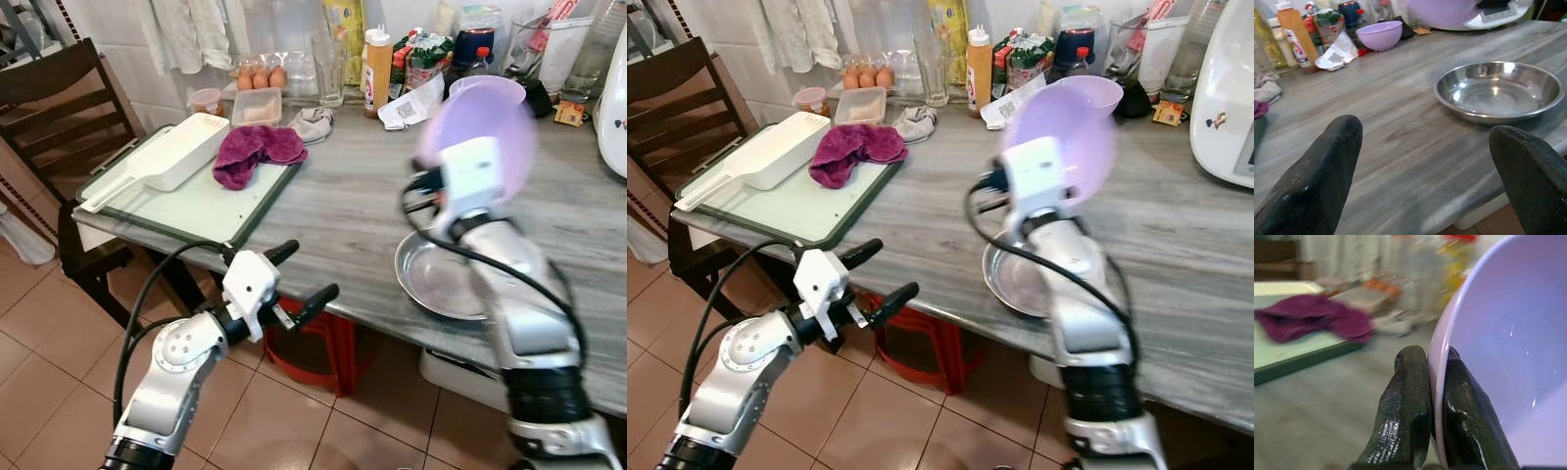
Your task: Setting the table
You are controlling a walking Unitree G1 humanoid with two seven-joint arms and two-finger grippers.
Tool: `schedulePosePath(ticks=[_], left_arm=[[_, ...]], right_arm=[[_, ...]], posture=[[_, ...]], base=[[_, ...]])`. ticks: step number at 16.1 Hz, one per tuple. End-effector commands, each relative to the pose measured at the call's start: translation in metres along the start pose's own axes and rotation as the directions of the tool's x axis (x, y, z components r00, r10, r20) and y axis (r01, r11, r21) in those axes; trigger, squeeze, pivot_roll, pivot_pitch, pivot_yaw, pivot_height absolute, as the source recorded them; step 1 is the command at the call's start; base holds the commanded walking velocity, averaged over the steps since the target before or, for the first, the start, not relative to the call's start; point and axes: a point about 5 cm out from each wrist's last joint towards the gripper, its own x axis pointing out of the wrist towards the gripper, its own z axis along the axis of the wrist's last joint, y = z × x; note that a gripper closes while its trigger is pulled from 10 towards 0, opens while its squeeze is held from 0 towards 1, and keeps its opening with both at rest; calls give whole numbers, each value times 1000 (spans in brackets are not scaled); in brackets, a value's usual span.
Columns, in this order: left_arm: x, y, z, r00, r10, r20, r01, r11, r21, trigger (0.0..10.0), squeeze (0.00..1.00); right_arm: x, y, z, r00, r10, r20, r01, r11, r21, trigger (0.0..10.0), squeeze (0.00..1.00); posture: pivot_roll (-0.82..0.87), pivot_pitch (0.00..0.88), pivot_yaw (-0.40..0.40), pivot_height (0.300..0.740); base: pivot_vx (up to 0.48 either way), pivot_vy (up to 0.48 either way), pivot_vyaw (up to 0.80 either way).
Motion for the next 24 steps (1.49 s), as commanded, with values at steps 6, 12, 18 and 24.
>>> schedulePosePath(ticks=[6, 12, 18, 24], left_arm=[[0, -4, 0, 999, -34, 3, 34, 999, 13, 10000, 0], [4, -9, -2, 998, -66, 7, 66, 998, 3, 10000, 0], [6, -12, -2, 998, -64, 13, 64, 998, -1, 10000, 0], [7, -11, 3, 998, -59, 17, 59, 998, -1, 10000, 0]], right_arm=[[7, 25, -6, 990, 131, -42, -129, 990, 51, 10000, 0], [12, 38, -22, 971, 223, -89, -212, 970, 119, 10000, 0], [16, 43, -37, 940, 307, -146, -298, 951, 81, 10000, 576], [18, 41, -42, 939, 309, -154, -302, 951, 67, 10000, 1000]], posture=[[-250, 72, 98, 740], [-257, 76, 103, 740], [-250, 82, 99, 740], [-250, 82, 99, 740]], base=[[0, 0, 0], [0, 0, 0], [0, 0, 0], [0, 0, 0]])
